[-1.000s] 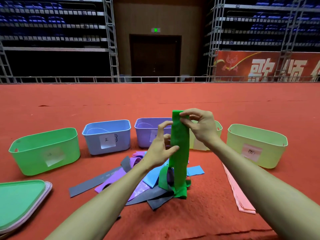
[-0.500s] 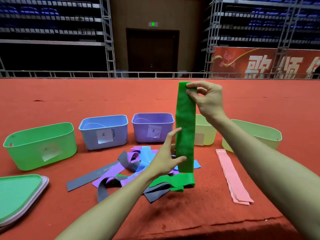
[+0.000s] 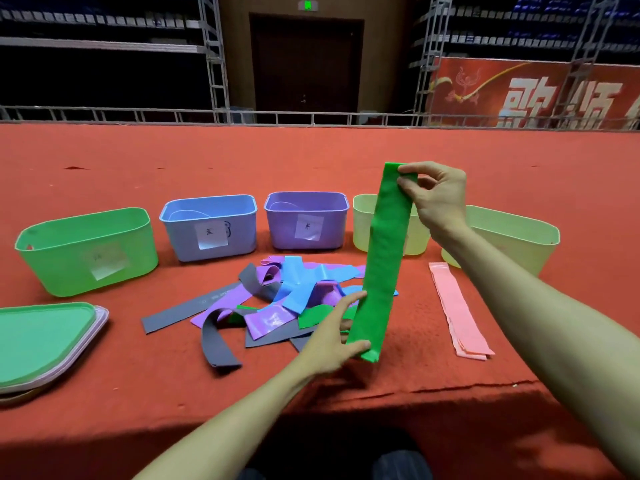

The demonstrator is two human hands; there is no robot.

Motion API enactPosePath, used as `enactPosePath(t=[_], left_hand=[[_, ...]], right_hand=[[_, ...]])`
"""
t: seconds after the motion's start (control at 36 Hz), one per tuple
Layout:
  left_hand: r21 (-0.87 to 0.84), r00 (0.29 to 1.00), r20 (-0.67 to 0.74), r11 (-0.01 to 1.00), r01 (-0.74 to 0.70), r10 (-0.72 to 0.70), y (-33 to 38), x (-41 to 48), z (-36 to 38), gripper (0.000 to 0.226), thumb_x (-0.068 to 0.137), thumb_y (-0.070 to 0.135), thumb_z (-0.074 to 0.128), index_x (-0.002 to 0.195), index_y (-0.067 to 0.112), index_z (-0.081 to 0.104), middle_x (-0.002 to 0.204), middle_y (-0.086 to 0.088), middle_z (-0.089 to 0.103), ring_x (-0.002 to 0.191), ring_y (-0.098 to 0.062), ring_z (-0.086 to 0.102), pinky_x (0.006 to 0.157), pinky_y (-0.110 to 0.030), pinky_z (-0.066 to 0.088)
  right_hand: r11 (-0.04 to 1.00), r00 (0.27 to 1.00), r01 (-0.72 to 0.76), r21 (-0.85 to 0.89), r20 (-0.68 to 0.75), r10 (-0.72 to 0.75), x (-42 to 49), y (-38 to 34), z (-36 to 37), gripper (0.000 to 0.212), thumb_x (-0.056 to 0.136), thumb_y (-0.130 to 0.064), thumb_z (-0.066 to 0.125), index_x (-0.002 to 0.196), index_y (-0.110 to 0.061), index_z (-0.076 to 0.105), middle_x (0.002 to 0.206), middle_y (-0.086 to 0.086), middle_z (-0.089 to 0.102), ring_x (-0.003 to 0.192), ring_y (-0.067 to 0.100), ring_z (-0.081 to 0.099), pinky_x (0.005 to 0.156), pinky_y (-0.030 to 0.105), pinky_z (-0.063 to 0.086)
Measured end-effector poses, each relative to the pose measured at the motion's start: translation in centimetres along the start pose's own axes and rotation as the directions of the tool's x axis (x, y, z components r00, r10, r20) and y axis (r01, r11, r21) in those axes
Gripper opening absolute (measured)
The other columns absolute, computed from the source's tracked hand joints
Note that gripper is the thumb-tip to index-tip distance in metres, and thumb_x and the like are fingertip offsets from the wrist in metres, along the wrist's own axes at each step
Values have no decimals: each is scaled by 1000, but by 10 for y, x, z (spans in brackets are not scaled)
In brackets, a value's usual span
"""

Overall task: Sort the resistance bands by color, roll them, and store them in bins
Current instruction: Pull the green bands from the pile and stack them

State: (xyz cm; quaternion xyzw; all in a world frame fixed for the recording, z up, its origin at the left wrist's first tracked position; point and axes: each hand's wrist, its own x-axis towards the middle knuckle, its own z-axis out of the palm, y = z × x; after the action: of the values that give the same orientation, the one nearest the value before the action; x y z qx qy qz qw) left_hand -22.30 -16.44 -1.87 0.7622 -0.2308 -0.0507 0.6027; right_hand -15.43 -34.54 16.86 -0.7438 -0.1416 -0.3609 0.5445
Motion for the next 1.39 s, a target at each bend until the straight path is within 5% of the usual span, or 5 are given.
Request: enactPosePath(t=[0.39,0.58,0.72,0.92,1.39], left_hand=[[216,990,80,971,100,-120,-33,-13,21,78,73,12,74,130,51,38,109,-1,64,90,-22,69,88,-41,55],[222,996,57,974,55,-69,-26,-11,21,71,81,3,71,138,31,40,88,12,62,63,11,57,71,-9,46],[371,998,20,927,52,-64,-34,-6,23,76,77,20,76,137,45,37,88,1,63,81,-17,61,85,-35,52],[506,994,89,863,8,-61,-28,-9,23,66,84,28,70,141,37,38,104,-5,65,84,-14,54,80,-24,43],[663,974,-146,714,226,-173,-27,14,-89,14,87,21,65,94,13,74,97,-1,72,78,-12,55,70,-25,38]], right_hand=[[971,982,-187,-151,-6,189,-38,67,-20,20,82,4,69,91,-13,72,84,3,68,59,-8,58,61,15,49],[973,973,-212,-91,-110,202,-27,74,-35,16,82,2,70,92,-11,72,87,6,69,64,-5,61,65,15,51],[978,980,-187,-88,-91,179,-32,75,-31,16,82,4,69,96,-3,72,85,3,68,63,-7,61,66,14,51],[982,987,-162,-96,-34,159,-39,77,-28,20,82,5,69,95,-10,71,82,0,67,62,-8,60,64,12,50],[983,988,-118,-140,86,130,-53,77,-19,22,80,1,72,94,-17,72,83,-2,68,64,-4,55,63,11,49]])
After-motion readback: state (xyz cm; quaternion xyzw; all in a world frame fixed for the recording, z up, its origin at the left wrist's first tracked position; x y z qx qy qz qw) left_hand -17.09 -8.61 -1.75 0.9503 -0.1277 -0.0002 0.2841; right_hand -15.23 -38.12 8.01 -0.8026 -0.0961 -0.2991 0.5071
